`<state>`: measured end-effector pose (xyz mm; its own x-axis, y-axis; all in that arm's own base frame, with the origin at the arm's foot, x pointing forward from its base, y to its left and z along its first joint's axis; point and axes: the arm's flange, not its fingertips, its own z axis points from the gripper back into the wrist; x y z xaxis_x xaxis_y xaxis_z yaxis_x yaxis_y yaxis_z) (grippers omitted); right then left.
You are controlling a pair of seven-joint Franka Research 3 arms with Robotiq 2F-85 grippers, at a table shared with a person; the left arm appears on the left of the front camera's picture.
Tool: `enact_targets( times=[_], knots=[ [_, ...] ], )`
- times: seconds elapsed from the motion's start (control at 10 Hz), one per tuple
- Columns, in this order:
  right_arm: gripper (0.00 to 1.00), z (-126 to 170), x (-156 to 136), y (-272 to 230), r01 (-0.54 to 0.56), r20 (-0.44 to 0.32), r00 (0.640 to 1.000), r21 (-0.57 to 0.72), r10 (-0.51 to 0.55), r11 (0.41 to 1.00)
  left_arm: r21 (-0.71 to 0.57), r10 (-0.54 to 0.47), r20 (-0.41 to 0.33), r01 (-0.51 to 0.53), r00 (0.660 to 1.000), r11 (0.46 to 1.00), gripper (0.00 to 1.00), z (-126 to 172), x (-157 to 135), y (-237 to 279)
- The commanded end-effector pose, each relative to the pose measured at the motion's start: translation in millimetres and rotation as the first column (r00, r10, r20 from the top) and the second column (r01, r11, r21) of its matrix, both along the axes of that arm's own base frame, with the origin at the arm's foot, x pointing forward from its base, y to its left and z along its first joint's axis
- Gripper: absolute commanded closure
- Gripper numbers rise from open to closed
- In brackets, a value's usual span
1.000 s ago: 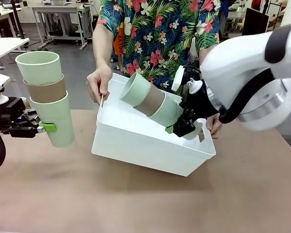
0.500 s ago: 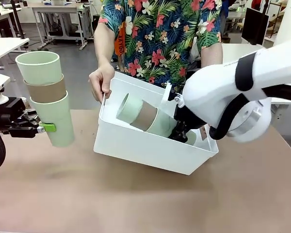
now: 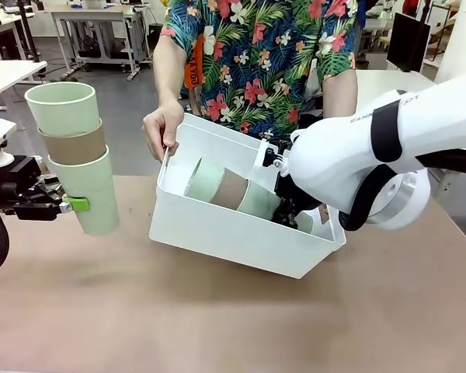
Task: Stack the cups and store them in the basket.
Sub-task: Place the stack of Reusable plastic cups into the Pantry Basket.
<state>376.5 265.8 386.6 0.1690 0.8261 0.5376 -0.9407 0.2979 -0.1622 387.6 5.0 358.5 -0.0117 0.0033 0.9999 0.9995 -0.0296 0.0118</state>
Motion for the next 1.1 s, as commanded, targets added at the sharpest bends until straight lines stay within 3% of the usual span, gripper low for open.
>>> enact_targets(
  times=[0.0, 0.3, 0.4, 0.5, 1.0],
  knots=[
    [0.15, 10.6, -6.3, -4.1, 0.010, -0.020, 1.000, -0.002, -0.010, 1.000, -0.005, -0.005, 0.010, 0.005, 1.000, 1.000, 0.13, 4.0, -0.3, -1.0],
    [0.15, 3.2, -0.7, -1.0, 0.022, -0.016, 1.000, 0.017, -0.022, 1.000, -0.005, -0.005, 0.010, 0.005, 1.000, 1.000, 0.13, 4.0, -0.3, -1.0],
    [0.15, 9.7, -0.4, -5.2, 0.025, -0.042, 0.999, 0.076, -0.022, 0.997, -0.005, -0.005, 0.010, 0.005, 1.000, 1.000, 0.13, 4.0, -0.3, -1.0],
    [0.15, 1.6, -0.9, -6.0, 0.000, -0.015, 1.000, 0.000, 0.000, 1.000, -0.005, -0.005, 0.010, 0.005, 1.000, 1.000, 0.13, 4.0, -0.3, -1.0],
    [0.15, -1.6, -0.5, -6.8, -0.002, -0.027, 1.000, 0.000, 0.002, 1.000, -0.005, -0.005, 0.010, 0.005, 1.000, 1.000, 0.13, 4.0, -0.3, -1.0]
  ],
)
